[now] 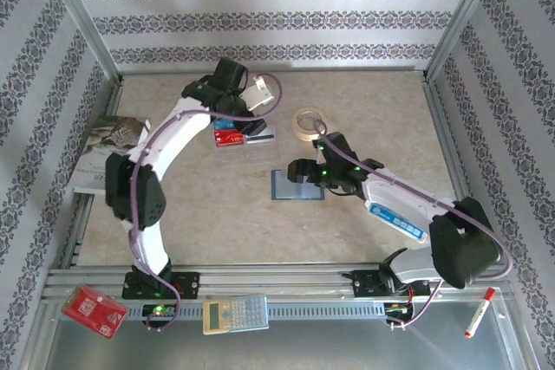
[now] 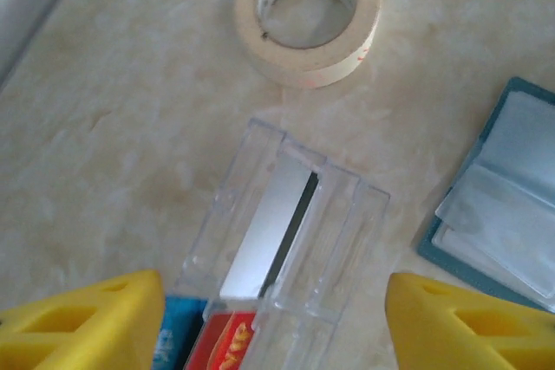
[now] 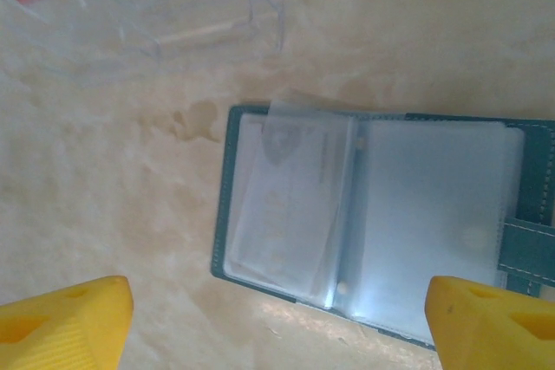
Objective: Take the credit cards out of the card holder
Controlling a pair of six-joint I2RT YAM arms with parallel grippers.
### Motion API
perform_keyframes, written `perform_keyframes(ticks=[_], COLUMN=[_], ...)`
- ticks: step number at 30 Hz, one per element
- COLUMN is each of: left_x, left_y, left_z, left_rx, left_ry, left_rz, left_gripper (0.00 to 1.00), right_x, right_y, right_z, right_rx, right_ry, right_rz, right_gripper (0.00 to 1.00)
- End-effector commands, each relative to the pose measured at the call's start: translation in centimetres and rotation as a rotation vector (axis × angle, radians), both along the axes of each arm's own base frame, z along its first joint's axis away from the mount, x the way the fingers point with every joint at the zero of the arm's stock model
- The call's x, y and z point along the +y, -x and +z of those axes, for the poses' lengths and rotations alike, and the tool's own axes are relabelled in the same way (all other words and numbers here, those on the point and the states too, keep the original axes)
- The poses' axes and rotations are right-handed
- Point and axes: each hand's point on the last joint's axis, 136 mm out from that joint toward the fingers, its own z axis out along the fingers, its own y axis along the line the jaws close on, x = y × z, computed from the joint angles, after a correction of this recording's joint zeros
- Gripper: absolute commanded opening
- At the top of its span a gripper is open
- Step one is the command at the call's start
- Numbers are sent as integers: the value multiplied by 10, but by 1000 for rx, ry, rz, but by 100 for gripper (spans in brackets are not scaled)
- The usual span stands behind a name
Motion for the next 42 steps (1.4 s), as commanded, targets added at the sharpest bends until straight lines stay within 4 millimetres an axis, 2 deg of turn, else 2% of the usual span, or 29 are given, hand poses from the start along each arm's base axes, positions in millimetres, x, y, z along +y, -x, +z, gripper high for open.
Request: perform_keyframes(ticks=[1, 4, 9, 12, 20, 24, 27, 31, 35, 38, 42], left_x=[16, 34, 44, 45, 38, 23, 4, -24, -55, -79, -101], left_y=[-24, -11, 14, 27, 54, 65, 76, 94, 112, 119, 121], left_z=[19, 14, -2, -15, -44, -55, -65, -88, -112, -123, -135], left_rx=[-126, -134, -17, 69, 282, 416, 517, 676, 833, 899, 948], left_ry=[235, 318, 430, 471, 570, 631, 675, 701, 731, 759, 754], left_rz=[337, 478, 609, 661, 759, 768, 735, 729, 716, 689, 675], left_gripper=[81, 88, 100, 100, 98, 92, 87, 74, 59, 52, 48], right_x=[-8, -1, 4, 2, -16, -20, -21, -19, -18, -17, -19], right_y=[1, 2, 2, 2, 12, 15, 15, 15, 15, 15, 13], right_z=[-21, -33, -54, -64, -90, -94, -95, -95, -93, -89, -86], right_rx=[2, 11, 43, 68, 153, 172, 174, 176, 172, 161, 155], right_ry=[226, 343, 475, 501, 524, 463, 428, 395, 356, 310, 266], right_rz=[35, 74, 108, 104, 104, 94, 92, 100, 98, 91, 71], right_gripper=[85, 82, 79, 78, 62, 55, 52, 45, 44, 44, 44])
